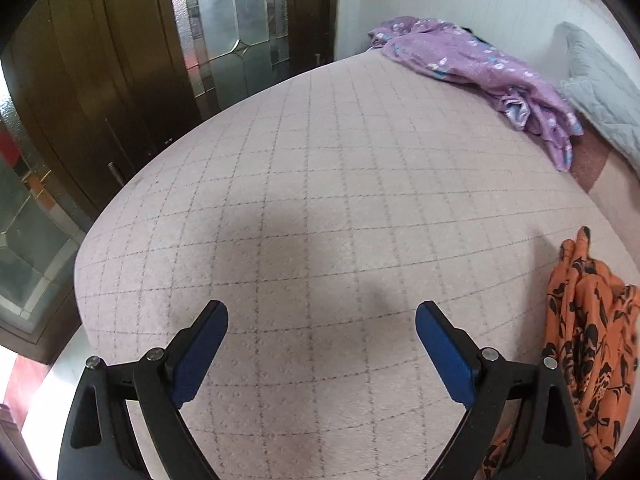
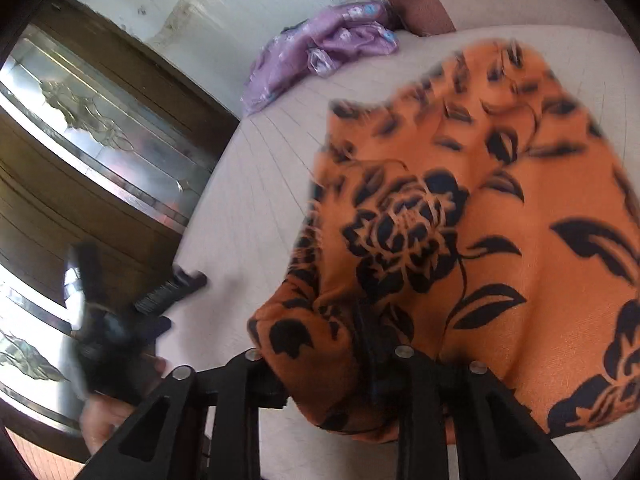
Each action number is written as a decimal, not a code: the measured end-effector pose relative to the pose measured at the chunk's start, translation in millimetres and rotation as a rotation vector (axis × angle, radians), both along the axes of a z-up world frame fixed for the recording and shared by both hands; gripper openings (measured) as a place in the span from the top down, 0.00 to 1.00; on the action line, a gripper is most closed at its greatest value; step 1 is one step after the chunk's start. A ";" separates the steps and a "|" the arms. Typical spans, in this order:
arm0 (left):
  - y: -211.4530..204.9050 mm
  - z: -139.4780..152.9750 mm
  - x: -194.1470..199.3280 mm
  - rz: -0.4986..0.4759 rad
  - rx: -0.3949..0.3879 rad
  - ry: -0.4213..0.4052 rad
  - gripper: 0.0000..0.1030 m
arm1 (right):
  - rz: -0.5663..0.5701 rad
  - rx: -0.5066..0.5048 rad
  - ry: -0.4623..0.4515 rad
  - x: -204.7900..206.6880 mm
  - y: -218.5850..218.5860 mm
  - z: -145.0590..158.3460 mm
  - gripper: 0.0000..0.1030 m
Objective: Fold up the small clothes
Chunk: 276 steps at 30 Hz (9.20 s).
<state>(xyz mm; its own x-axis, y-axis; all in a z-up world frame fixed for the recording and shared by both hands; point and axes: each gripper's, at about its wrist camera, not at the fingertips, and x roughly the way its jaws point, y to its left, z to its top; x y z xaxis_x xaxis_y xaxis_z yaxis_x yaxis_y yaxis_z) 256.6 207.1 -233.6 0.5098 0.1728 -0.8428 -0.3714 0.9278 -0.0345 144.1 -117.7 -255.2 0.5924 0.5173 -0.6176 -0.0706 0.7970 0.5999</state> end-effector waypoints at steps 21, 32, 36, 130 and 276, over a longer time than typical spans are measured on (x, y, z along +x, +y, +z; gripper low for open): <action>-84.6 11.9 -26.4 -0.605 -0.454 0.039 0.08 | -0.147 -0.097 -0.060 -60.1 -140.3 -1.5 0.48; -85.5 24.3 -36.9 -0.707 -0.505 0.039 0.09 | -0.137 -0.197 -0.052 -58.5 -133.3 -23.5 0.49; -100.2 25.6 -43.8 -0.732 -0.411 0.047 0.09 | -0.146 -0.181 -0.051 -55.7 -133.8 -28.6 0.49; -132.2 -11.8 -26.7 -0.677 0.108 -0.074 0.66 | -0.057 -0.245 -0.063 105.8 -84.0 28.0 0.63; -179.4 -8.3 6.7 -0.635 -0.051 -0.073 0.28 | -0.109 0.184 0.119 -13.9 -215.8 -32.9 0.33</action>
<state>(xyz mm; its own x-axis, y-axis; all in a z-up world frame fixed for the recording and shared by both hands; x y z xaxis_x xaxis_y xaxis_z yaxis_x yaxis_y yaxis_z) 263.3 27.7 -241.9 0.5561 -0.2214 -0.8011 0.2554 0.9627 -0.0888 130.2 -333.5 -288.1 0.5792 0.5646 -0.5880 0.0896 0.6728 0.7344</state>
